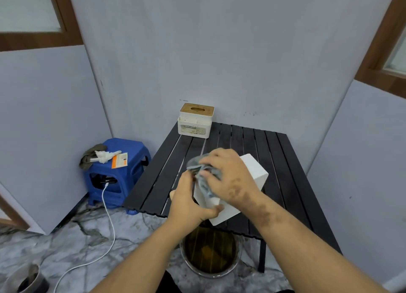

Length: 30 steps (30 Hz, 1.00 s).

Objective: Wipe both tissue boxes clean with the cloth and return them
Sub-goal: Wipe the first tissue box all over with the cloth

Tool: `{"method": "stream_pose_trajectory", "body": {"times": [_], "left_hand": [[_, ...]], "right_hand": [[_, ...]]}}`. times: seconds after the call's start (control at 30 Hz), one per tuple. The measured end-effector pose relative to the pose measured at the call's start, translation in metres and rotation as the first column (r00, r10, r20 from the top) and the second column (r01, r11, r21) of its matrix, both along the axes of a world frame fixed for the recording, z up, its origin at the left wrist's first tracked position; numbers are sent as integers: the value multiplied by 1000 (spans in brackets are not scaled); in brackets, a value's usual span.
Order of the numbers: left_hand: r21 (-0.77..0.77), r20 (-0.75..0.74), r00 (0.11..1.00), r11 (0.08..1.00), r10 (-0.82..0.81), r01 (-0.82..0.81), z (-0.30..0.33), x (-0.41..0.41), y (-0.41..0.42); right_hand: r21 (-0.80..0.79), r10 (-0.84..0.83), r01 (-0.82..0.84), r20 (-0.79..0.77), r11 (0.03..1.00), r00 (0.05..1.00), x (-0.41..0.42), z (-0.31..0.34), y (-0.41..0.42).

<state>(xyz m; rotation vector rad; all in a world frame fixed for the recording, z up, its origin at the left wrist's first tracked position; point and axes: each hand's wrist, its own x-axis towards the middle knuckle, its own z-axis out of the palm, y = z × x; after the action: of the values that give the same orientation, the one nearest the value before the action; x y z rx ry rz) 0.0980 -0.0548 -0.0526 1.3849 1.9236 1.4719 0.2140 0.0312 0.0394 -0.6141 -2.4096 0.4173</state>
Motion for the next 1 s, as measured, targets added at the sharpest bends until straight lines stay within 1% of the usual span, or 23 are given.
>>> {"method": "stream_pose_trajectory", "body": {"times": [0.03,0.07,0.13,0.17,0.2,0.23,0.3,0.33,0.37,0.4,0.43,0.5,0.57,0.63,0.67,0.73,0.8,0.83,0.9,1.0], "left_hand": [[-4,-11,1000,1000,-1,1,1,0,1],[-10,-19,1000,1000,2,-2,2,1,1],[-19,-26,1000,1000,18,-19,3,3,1],[-23,-26,999,999,24,-25,2,3,1],[-19,-25,999,999,27,-27,2,4,0],[-14,-28,999,1000,25,-26,1,3,-1],[-1,-29,999,1000,14,-14,0,2,-2],[2,-33,999,1000,12,-12,0,2,-1],[0,-39,999,1000,13,-13,0,1,-1],[-3,-42,999,1000,15,-16,2,2,0],[-8,-46,999,1000,17,-18,3,3,0],[-18,-53,998,1000,19,-20,4,4,1],[-27,-53,998,999,16,-18,4,4,0],[-25,-50,998,999,24,-25,1,2,0],[-19,-48,999,999,25,-26,0,2,-1],[-2,-35,999,1000,17,-17,1,3,-1],[4,-20,1000,1000,18,-18,4,5,0],[2,-25,999,1000,20,-20,5,5,-1],[-11,-42,999,1000,25,-26,6,5,-1],[-39,-52,998,999,29,-31,9,5,-2]], "right_hand": [[0,-27,27,-27,1000,999,5,2,12],[-12,-122,121,-45,993,992,9,2,28],[-48,-366,364,-26,930,930,18,1,56],[-50,-426,425,-12,904,904,18,-2,59],[-41,-424,423,-6,905,906,13,-3,52],[-21,-354,353,-18,935,935,5,-4,39],[25,-143,144,-23,989,989,-4,-8,6],[39,-83,83,-17,996,996,-3,-10,-1],[44,-71,72,-23,996,997,0,-10,3],[32,-113,115,-36,993,993,6,-8,14],[4,-196,197,-46,980,979,13,-7,30],[-97,-377,373,-26,923,926,29,-5,60],[-140,-461,454,-12,880,888,37,-4,69],[-62,-424,422,-14,905,906,29,-6,50],[-16,-357,357,-25,934,934,22,-8,33],[20,-209,210,-35,977,977,9,-12,0],[63,-106,109,-45,992,993,6,-14,-14],[61,-83,86,-58,994,995,9,-13,-9],[18,-134,136,-77,991,988,23,-11,16],[-56,-325,321,-106,945,940,51,-10,53]]}}
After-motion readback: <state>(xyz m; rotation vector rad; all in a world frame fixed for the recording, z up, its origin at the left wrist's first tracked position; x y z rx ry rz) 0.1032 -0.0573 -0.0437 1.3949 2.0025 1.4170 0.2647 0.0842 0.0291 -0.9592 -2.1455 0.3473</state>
